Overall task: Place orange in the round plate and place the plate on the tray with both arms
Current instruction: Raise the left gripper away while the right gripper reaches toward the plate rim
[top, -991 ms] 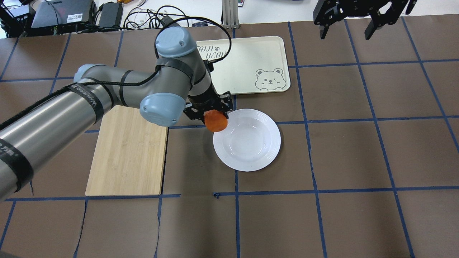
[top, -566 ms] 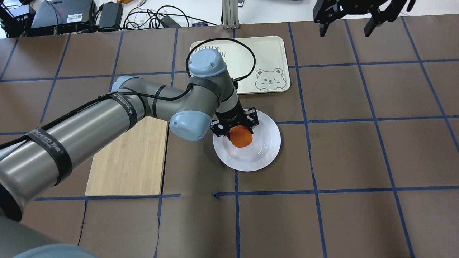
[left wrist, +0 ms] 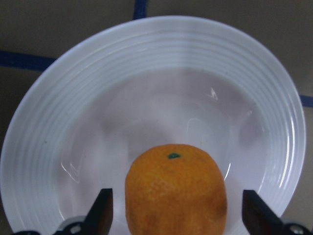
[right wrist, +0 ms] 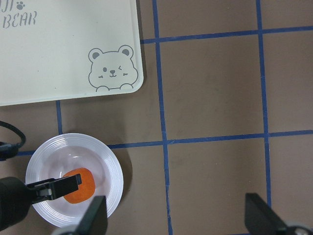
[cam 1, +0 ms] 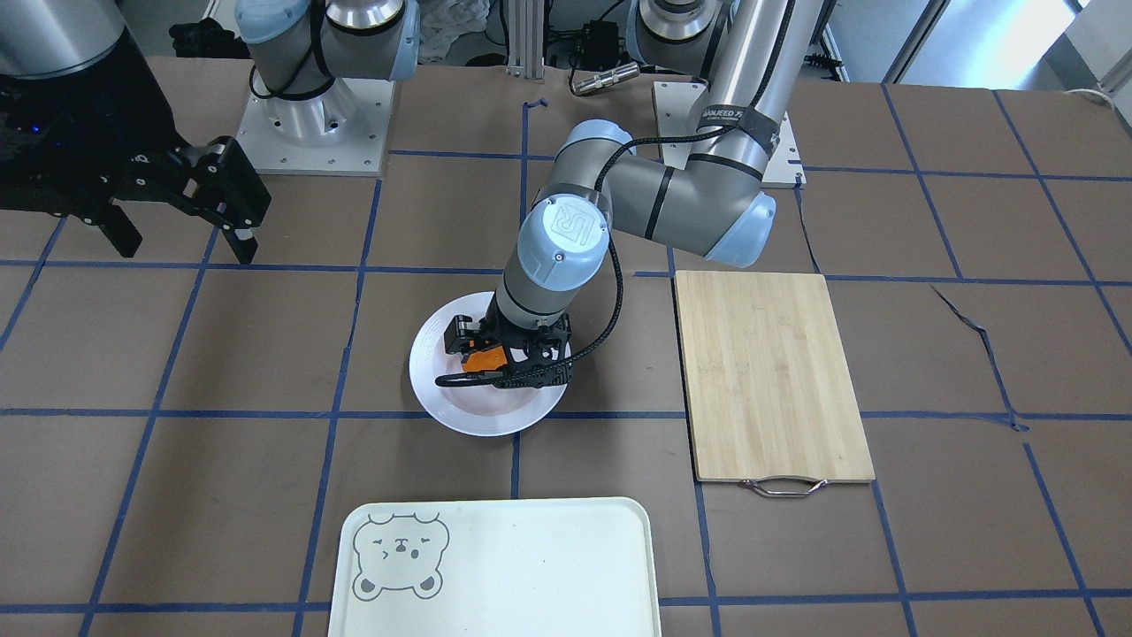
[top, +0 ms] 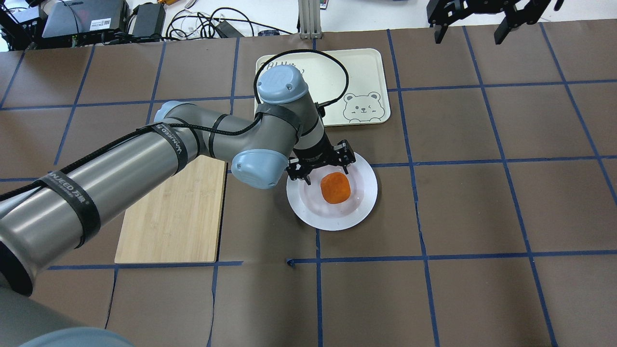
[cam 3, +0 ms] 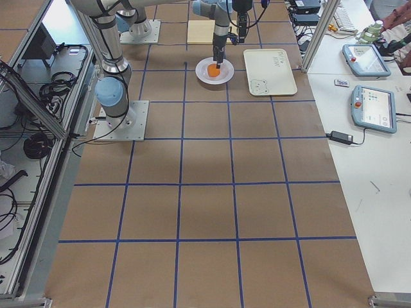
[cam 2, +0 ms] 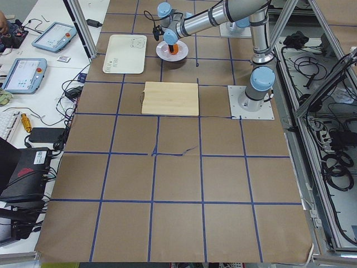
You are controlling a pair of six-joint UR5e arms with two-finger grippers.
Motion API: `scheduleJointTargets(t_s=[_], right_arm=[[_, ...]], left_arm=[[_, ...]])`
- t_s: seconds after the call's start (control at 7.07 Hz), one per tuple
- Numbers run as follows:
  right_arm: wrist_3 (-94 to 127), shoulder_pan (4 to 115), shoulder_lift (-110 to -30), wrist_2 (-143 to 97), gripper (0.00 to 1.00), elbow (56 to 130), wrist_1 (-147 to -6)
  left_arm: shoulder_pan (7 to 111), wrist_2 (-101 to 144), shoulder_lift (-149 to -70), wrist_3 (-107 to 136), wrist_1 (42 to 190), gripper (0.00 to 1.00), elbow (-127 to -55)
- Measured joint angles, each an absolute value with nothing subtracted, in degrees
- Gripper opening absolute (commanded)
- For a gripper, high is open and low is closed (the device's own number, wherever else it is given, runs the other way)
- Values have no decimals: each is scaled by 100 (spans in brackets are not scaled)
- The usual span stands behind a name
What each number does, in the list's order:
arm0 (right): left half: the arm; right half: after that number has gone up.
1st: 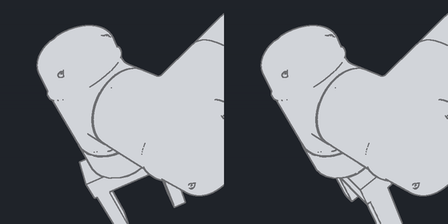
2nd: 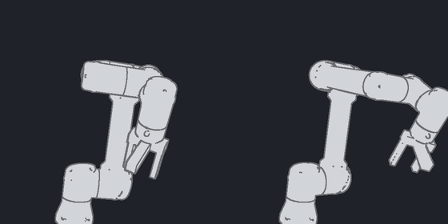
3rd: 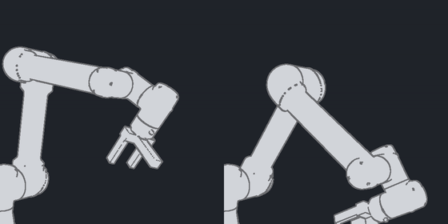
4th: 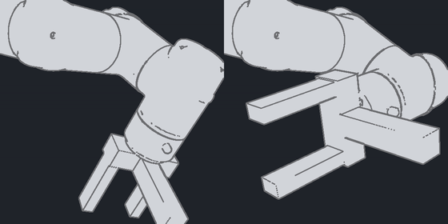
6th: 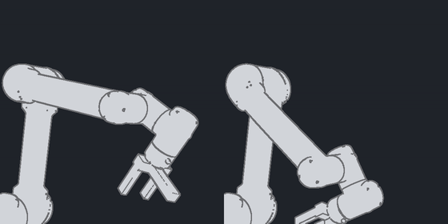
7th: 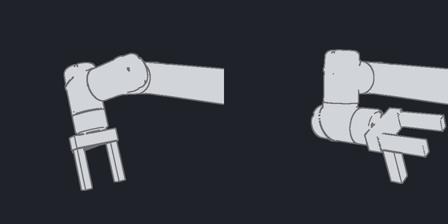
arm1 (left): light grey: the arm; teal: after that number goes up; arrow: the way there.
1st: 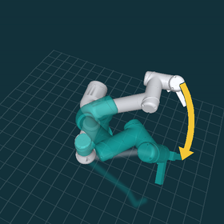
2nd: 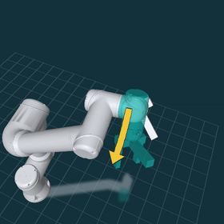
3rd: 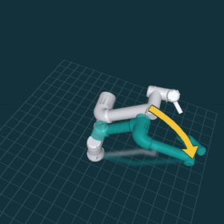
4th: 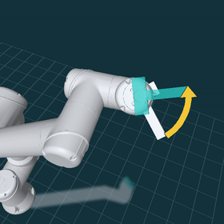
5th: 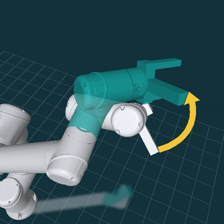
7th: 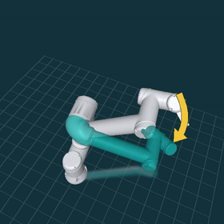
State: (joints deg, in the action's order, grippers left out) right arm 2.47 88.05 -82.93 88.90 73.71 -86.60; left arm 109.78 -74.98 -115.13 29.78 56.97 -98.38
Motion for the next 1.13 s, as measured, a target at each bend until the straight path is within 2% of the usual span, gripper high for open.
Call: scheduleJointTargets(t_s=[0.28,0.71,1.13], right_arm=[[324,8784,-8201,8780,100,7388,-8283],[346,8723,-7786,7868,99,7864,-8304],[311,8675,-7779,7106,100,9865,-10511]], left_arm=[[10523,-7510,-11065,2599,6321,100,-9603],[9542,-8187,-10257,791,8555,100,-8766],[9450,-8738,-9490,494,8519,100,-8572]])
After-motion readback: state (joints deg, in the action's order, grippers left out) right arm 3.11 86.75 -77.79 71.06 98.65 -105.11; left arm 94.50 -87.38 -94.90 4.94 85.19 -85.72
